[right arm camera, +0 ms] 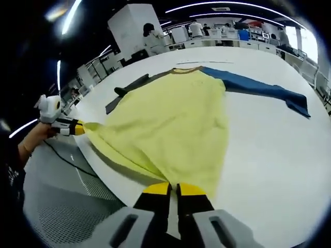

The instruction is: Fold the garment on the visible template until the final outline fits inside the template.

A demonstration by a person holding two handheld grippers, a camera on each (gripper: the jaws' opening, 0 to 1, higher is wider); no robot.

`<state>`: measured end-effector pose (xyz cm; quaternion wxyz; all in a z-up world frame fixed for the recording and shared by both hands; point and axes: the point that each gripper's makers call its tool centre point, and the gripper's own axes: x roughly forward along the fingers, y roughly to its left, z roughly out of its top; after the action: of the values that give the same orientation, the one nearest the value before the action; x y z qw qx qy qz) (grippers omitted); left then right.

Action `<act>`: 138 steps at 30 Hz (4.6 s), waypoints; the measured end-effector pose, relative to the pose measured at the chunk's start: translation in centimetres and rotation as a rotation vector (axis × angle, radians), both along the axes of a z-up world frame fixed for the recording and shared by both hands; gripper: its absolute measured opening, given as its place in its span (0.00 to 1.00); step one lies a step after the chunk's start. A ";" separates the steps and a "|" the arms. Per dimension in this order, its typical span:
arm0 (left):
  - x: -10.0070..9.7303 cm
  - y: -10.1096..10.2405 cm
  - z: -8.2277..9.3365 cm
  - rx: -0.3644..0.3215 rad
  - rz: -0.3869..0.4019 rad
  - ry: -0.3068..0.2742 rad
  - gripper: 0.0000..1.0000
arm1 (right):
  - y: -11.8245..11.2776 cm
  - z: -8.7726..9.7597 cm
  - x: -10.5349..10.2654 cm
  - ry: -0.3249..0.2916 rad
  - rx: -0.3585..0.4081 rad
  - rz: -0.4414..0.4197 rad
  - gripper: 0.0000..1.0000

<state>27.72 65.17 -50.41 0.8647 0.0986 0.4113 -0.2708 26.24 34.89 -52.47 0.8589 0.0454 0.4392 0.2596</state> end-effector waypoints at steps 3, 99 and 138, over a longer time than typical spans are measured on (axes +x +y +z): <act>0.0 0.1 0.1 -0.003 -0.001 0.003 0.01 | -0.2 0.1 -0.2 0.010 -0.003 -0.003 0.06; -1.7 2.0 -3.7 0.194 0.070 0.229 0.00 | -4.3 -1.7 -1.7 0.130 -0.110 -0.139 0.00; 1.1 0.5 2.0 0.008 0.135 -0.036 0.85 | -13.4 4.3 8.9 -0.071 -0.038 -0.471 0.42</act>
<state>28.82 65.65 -48.45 0.8879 0.0787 0.4026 -0.2084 35.11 21.46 -48.21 0.9114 0.1211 0.3907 0.0453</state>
